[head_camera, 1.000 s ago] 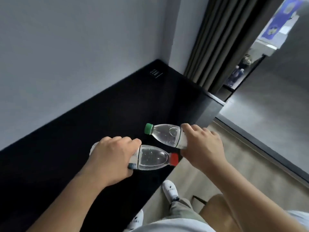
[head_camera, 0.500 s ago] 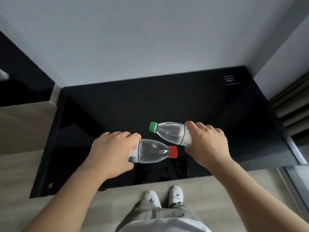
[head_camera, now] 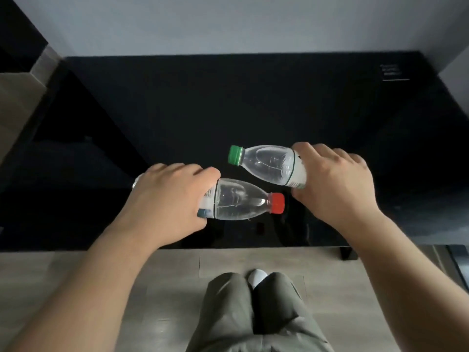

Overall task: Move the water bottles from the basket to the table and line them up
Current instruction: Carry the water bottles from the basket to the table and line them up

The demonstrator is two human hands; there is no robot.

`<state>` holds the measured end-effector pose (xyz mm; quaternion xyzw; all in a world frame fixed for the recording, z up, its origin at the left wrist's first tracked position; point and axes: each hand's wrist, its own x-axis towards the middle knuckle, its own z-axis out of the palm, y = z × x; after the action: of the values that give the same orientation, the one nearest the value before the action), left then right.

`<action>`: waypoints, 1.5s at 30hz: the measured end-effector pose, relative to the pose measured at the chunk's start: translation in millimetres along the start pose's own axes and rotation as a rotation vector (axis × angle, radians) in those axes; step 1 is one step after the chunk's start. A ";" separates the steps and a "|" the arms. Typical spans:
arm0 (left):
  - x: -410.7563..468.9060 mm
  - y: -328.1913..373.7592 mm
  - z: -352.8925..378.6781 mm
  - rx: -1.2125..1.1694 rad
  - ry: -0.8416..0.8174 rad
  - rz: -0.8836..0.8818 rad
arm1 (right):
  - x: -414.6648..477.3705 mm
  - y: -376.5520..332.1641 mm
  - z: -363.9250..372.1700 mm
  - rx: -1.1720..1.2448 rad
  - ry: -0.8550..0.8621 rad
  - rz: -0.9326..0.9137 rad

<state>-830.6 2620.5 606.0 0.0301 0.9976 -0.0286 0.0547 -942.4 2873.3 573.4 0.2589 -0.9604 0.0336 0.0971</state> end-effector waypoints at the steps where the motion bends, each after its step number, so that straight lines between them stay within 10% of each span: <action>1: -1.1 4.3 10.5 0.013 0.027 -0.003 | -5.5 3.6 9.4 -0.003 0.031 -0.005; 16: -39.2 65.3 17.7 -0.395 0.239 -0.049 | -62.7 28.9 -9.9 0.172 0.161 0.050; 30: 4.0 91.3 39.9 -1.387 0.550 -0.157 | -61.1 16.5 3.0 1.409 0.132 0.272; 45: 39.0 110.1 78.8 -1.401 0.674 -0.219 | -53.2 15.9 45.9 1.368 0.203 0.284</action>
<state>-853.9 2727.8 517.6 -0.1029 0.7433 0.6128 -0.2478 -913.1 2907.9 517.4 0.1298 -0.7344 0.6661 -0.0038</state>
